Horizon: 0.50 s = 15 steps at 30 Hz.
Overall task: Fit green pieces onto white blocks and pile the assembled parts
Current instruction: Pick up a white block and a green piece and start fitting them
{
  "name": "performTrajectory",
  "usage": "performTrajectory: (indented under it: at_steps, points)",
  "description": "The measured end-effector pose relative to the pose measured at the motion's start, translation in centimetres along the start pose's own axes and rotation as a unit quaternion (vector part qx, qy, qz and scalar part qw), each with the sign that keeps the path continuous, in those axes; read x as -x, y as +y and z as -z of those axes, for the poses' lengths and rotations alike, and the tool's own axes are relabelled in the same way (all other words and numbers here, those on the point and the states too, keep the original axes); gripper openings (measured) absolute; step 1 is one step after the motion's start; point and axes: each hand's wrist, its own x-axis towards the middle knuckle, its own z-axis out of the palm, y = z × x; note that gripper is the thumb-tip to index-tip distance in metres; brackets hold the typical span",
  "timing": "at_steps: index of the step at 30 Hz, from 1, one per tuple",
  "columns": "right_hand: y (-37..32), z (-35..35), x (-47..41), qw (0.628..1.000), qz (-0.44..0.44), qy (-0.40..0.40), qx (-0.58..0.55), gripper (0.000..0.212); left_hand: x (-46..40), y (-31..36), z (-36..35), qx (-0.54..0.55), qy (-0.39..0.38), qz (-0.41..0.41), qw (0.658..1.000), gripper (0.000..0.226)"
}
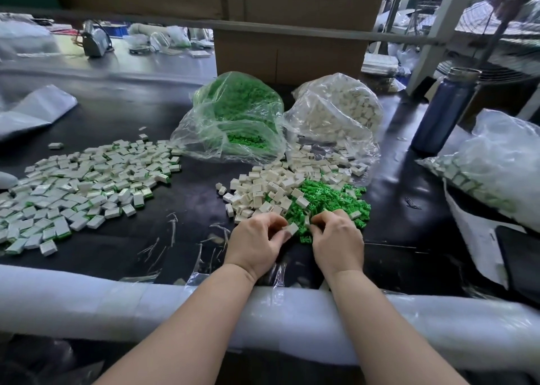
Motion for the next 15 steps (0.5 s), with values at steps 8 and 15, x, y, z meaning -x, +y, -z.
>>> performTrajectory:
  at_steps: [8,15]
  points:
    - [0.35,-0.32,-0.24,1.000,-0.005,0.006,-0.009,0.018,-0.18,-0.45,0.14,0.092,0.006,0.029,0.995,0.018]
    - [-0.42,0.15,0.44,0.984,0.060,0.067,-0.153,0.008,-0.26,-0.50,0.38,0.127,-0.027,0.040,0.991,0.012]
